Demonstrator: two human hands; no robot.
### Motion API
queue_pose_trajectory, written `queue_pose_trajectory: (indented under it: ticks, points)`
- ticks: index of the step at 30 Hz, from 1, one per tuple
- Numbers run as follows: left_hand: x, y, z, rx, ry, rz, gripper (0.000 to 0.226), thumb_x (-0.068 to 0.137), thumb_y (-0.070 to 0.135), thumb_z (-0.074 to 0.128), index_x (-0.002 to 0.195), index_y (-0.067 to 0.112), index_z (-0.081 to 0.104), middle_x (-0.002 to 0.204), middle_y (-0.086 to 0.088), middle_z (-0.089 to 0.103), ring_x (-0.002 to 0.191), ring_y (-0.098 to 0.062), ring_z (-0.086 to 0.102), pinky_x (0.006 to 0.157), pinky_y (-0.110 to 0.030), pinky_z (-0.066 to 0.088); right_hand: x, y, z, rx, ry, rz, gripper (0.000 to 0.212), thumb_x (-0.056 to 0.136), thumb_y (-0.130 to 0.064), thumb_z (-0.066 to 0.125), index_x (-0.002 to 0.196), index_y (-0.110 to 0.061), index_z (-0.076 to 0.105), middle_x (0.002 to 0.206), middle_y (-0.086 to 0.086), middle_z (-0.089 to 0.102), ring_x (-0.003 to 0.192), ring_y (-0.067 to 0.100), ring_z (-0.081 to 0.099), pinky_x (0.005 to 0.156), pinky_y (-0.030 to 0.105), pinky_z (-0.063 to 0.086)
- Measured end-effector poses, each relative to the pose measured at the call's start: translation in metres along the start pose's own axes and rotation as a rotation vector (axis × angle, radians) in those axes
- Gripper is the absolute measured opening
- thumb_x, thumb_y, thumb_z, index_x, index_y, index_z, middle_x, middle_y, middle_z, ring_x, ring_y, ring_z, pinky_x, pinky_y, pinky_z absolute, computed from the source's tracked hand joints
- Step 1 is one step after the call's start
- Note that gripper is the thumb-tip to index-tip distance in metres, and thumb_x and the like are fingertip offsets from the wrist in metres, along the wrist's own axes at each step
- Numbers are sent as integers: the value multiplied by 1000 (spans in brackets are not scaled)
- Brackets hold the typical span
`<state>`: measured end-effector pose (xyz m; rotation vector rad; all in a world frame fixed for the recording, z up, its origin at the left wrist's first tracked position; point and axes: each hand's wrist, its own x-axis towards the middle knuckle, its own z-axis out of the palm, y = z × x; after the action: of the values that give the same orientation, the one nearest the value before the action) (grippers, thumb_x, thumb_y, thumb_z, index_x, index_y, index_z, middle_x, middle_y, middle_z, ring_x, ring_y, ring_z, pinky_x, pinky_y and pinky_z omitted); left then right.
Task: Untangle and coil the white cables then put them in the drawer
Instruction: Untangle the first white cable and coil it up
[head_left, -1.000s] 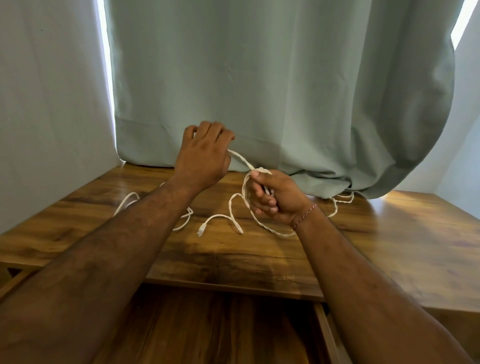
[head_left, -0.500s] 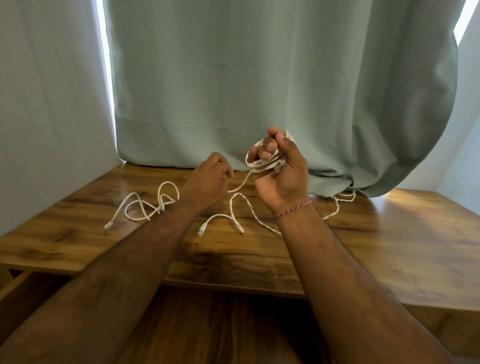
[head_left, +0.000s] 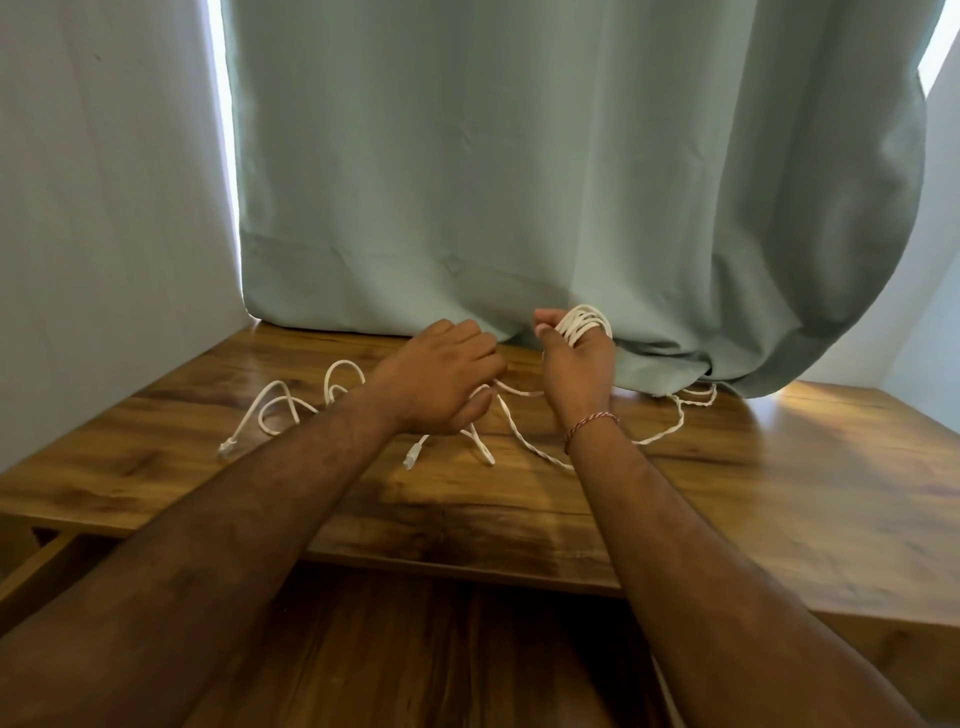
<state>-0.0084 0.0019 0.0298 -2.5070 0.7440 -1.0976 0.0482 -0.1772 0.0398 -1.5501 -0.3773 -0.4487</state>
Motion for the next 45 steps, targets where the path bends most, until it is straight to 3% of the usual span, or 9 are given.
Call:
queue_pose_trajectory:
  ticks: [7, 11, 16, 21, 25, 31, 35, 40, 45]
  points:
    - [11, -15, -13, -44, 38, 7, 32, 106, 43, 41, 107, 21, 64, 92, 0, 60, 83, -18, 49, 72, -33, 34, -3, 14, -6, -524, -299, -197, 30, 101, -33, 54, 97, -12, 74, 102, 10, 77, 106, 25, 69, 103, 41, 50]
    - [4, -24, -16, -144, -26, -83, 36, 107, 46, 36, 107, 22, 62, 91, 3, 62, 81, -13, 45, 72, -33, 40, -8, 7, -10, -320, -504, 13, 63, 106, -49, 46, 65, -7, 70, 54, 9, 67, 54, 24, 66, 74, 45, 59]
    - [-1, -21, -10, -466, 0, -286, 35, 104, 49, 42, 106, 21, 63, 95, 6, 62, 83, -11, 52, 70, -30, 43, -14, 5, -12, -110, -806, 99, 63, 105, -50, 50, 67, -2, 66, 48, 10, 51, 40, 19, 47, 60, 32, 52]
    - [12, 1, -20, -901, 136, -527, 11, 96, 25, 72, 106, 21, 72, 100, 12, 70, 93, -9, 67, 82, -29, 56, -11, 15, -19, 272, -991, 169, 50, 101, -32, 64, 60, -6, 53, 42, 4, 38, 32, 15, 36, 60, 34, 53]
    - [21, 24, -18, -1471, 154, -704, 46, 97, 16, 69, 140, 14, 51, 114, -10, 77, 104, -23, 75, 91, -35, 60, -12, 20, -21, 570, -1075, 228, 49, 93, -34, 72, 58, -8, 51, 38, -1, 38, 30, 13, 39, 55, 31, 51]
    - [17, 33, -7, -1669, 36, -698, 44, 101, 38, 54, 126, 5, 68, 102, -16, 77, 94, -30, 74, 82, -41, 61, -7, 28, -25, 718, -1013, 278, 45, 98, -34, 65, 61, -10, 59, 40, -1, 44, 34, 13, 47, 58, 33, 55]
    - [25, 44, -2, -1678, 51, -696, 29, 108, 20, 50, 112, -3, 68, 84, -11, 76, 72, -26, 75, 61, -34, 61, -10, 36, -26, 686, -854, 331, 44, 101, -34, 57, 65, -9, 59, 43, 1, 46, 38, 16, 51, 61, 35, 56]
    - [33, 68, 16, -1494, 172, -907, 31, 111, 25, 46, 94, 7, 65, 66, -12, 63, 45, -18, 58, 44, -24, 44, -25, 40, -9, 625, -485, 331, 47, 103, -27, 58, 62, -5, 56, 42, 7, 45, 35, 19, 49, 49, 29, 51]
    - [27, 62, 38, -1179, 178, -884, 22, 105, 36, 56, 93, 22, 68, 71, 5, 70, 56, -14, 63, 55, -31, 49, -33, 58, -9, 566, -220, 284, 35, 83, -26, 81, 76, 4, 64, 53, 14, 57, 42, 23, 59, 51, 32, 56]
